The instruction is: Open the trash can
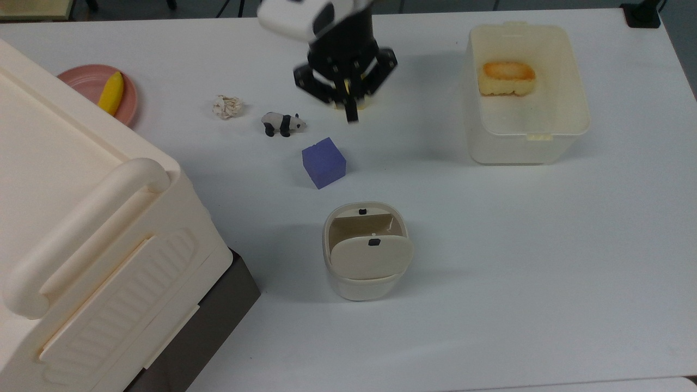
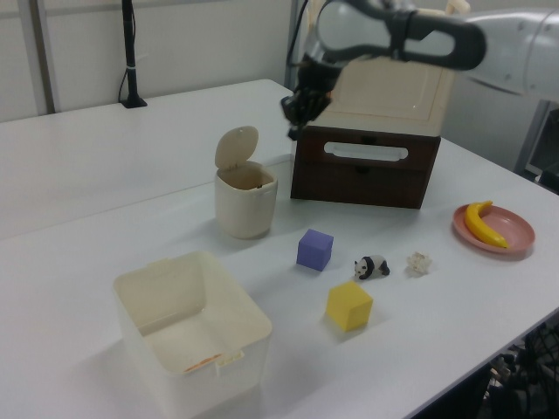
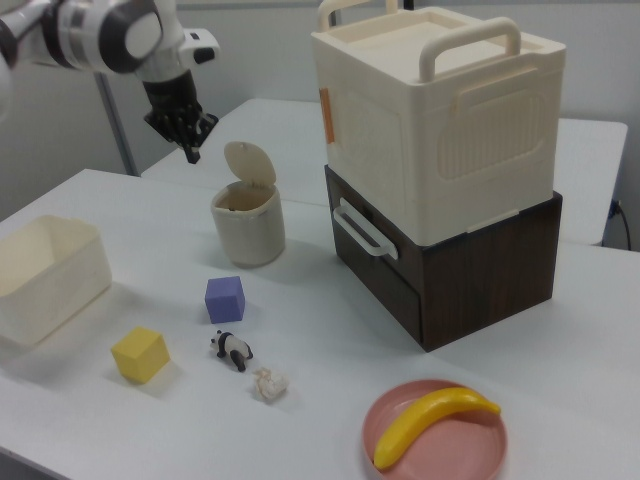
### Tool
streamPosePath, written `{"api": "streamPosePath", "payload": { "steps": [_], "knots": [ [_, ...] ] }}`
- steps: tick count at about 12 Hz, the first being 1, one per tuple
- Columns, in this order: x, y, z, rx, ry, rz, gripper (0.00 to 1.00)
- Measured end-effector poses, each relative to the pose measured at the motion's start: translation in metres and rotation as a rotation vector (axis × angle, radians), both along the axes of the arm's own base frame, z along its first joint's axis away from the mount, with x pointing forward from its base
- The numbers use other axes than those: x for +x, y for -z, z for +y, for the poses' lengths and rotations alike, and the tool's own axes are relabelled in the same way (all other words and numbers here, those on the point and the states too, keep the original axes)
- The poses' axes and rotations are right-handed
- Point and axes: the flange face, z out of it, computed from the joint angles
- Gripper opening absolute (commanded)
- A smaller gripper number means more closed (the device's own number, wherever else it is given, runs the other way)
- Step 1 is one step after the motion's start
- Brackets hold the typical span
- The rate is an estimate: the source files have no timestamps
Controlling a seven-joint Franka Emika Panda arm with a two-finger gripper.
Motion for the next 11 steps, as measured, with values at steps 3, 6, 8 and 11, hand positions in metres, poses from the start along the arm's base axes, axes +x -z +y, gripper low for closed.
{"api": "streamPosePath", "payload": {
  "steps": [3, 6, 8, 11],
  "knots": [
    [-0.044, -0.018, -0.004, -0.051, 0.137, 0.186, 0.08],
    [-0.073, -0.041, -0.003, -0.094, 0.153, 0.244, 0.08],
    [-0.100, -0.078, 0.001, -0.103, 0.152, 0.203, 0.52],
    [-0.111, -0.096, -0.005, -0.116, 0.162, 0.166, 1.00]
  ]
}}
